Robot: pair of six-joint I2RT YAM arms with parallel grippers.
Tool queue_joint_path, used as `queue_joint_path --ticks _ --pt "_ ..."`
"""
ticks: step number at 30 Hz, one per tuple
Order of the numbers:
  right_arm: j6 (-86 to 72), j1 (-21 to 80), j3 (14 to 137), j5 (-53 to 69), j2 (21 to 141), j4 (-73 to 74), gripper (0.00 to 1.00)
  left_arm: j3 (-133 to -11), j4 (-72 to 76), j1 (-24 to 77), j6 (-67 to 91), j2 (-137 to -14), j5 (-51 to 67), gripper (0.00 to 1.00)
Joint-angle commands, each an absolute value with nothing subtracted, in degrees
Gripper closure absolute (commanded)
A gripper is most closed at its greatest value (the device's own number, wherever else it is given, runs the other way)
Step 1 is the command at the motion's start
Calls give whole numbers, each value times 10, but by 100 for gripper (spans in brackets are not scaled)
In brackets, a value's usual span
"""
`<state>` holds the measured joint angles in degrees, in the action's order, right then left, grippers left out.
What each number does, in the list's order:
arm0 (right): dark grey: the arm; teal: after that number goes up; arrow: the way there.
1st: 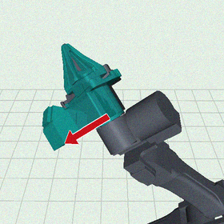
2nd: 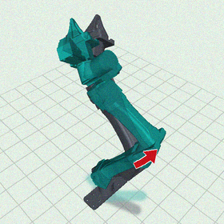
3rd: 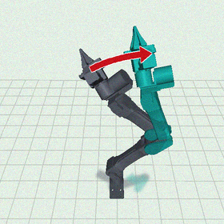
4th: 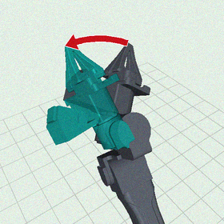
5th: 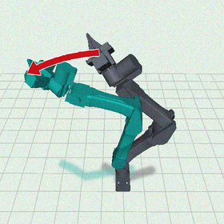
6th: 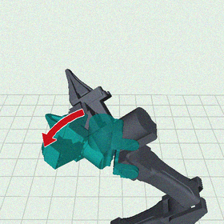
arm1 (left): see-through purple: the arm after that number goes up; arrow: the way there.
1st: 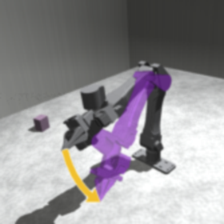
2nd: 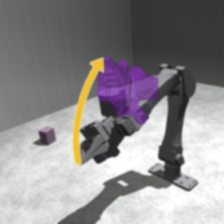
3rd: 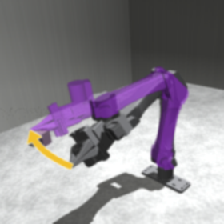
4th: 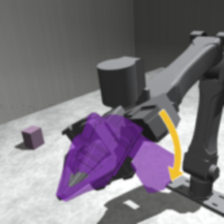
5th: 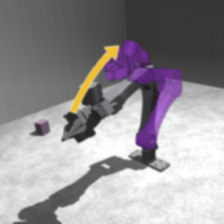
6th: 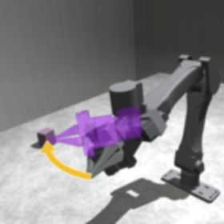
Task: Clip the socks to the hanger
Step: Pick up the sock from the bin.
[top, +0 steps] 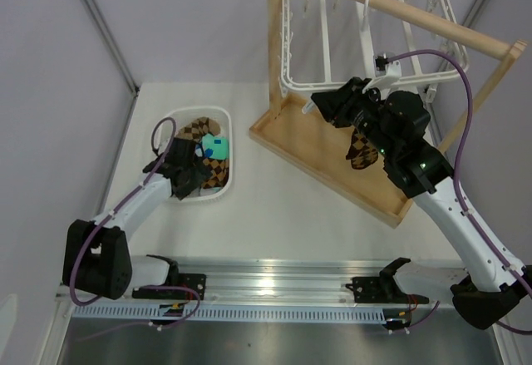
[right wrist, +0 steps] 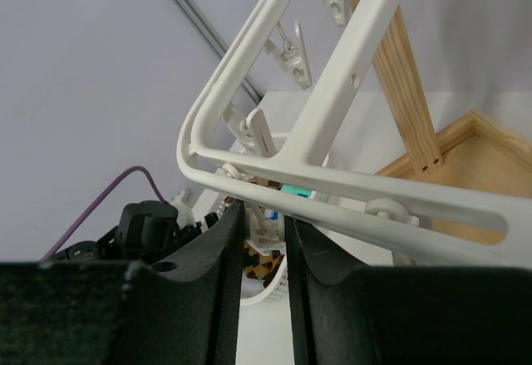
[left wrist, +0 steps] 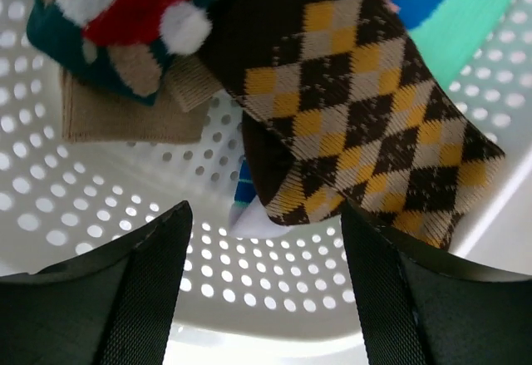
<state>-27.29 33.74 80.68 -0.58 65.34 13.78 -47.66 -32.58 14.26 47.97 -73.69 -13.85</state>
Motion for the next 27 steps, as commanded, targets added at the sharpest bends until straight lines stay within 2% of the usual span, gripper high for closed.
queue_joint_path --ticks 1,7,16,27 --pt "-276 323 808 -6 640 100 100 -457 -260 125 574 -708 -116 26" --pt "-275 317 806 10 636 103 100 -387 -152 101 634 -687 -105 34" --pt "-275 308 802 19 634 102 100 -370 -92 71 639 -703 -97 34" --pt "-279 299 797 25 635 100 100 -393 -90 58 640 -742 -106 33"
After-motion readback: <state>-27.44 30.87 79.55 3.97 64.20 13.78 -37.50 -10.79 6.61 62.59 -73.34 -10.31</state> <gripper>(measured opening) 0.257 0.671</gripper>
